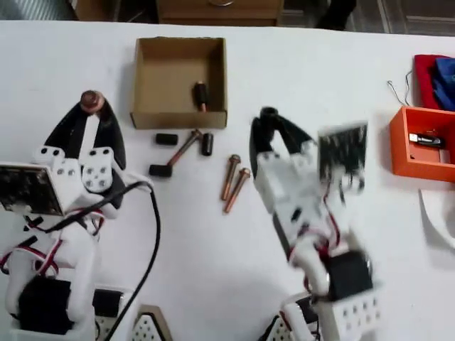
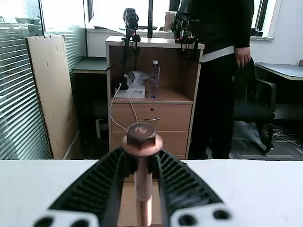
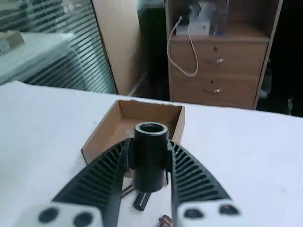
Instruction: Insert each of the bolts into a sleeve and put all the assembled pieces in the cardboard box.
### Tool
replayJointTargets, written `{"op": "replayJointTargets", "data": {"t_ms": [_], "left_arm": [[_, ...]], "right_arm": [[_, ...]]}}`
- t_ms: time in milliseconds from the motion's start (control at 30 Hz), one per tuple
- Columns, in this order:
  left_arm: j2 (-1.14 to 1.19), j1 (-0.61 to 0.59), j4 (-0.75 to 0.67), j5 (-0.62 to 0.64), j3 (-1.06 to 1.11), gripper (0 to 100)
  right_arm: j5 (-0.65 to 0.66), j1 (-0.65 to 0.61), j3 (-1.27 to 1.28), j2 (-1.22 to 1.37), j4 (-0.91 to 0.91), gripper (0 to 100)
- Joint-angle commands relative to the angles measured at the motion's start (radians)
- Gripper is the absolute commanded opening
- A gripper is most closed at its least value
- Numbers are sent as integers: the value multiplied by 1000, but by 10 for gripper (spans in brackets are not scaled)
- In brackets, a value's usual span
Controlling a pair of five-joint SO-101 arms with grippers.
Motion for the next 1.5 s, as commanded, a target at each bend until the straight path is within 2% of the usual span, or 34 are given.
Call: {"op": "replayJointTargets", "data": {"t_ms": [0,200,433,600,767,967,1467], "left_arm": [[-20,34,-54,31,-1,27],[43,172,-91,64,-8,27],[298,238,-144,64,-234,27],[388,410,-150,64,-357,27],[443,555,-183,57,-329,27],[505,577,-407,64,-208,27],[517,632,-414,66,-53,27]], "right_arm": [[75,-5,195,-208,-168,23],[112,-5,379,-351,-288,23],[112,-5,460,-395,-289,23],[118,-5,523,-415,-289,23],[118,-4,582,-461,-289,23],[120,2,583,-473,-289,23],[121,5,583,-473,-323,23]]}}
